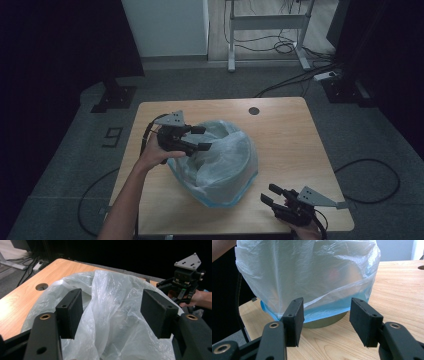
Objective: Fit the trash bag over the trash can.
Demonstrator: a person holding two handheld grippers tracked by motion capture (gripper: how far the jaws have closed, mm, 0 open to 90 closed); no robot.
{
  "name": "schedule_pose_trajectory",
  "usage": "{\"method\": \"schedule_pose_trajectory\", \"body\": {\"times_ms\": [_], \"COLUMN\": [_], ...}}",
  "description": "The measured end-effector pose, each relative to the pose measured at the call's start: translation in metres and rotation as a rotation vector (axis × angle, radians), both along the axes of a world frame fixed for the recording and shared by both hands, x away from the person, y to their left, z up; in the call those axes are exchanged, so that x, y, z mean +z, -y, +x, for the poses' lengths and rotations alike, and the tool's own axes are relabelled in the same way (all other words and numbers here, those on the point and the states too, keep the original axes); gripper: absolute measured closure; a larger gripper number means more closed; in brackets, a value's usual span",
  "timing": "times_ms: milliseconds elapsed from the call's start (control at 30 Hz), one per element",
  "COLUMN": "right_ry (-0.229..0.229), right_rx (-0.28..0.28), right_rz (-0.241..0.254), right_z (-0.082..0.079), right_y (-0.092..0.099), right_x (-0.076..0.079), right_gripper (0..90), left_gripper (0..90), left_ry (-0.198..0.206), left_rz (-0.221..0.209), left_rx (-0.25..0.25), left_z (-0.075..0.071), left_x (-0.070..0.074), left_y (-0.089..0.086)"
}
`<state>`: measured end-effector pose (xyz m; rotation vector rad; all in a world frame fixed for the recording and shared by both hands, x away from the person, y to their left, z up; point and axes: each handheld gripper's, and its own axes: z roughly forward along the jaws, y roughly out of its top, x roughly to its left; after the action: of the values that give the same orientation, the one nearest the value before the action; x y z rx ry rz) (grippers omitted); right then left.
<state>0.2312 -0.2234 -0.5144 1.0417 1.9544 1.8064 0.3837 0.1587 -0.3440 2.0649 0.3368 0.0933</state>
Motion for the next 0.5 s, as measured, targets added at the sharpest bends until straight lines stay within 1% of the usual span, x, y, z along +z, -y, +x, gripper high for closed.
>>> {"method": "schedule_pose_trajectory", "body": {"times_ms": [233, 500], "right_ry": [0.002, 0.002], "right_rx": [-0.006, -0.008], "right_rz": [0.002, 0.005], "right_z": [-0.001, 0.0], "right_y": [0.003, 0.004], "right_x": [0.001, 0.001], "right_gripper": [44.4, 44.4], "left_gripper": [33.8, 34.0], "left_ry": [-0.018, -0.027], "left_rz": [0.029, 0.059], "left_rx": [-0.019, -0.041], "left_z": [0.005, 0.01], "left_x": [-0.002, -0.001], "left_y": [0.012, 0.025]}}
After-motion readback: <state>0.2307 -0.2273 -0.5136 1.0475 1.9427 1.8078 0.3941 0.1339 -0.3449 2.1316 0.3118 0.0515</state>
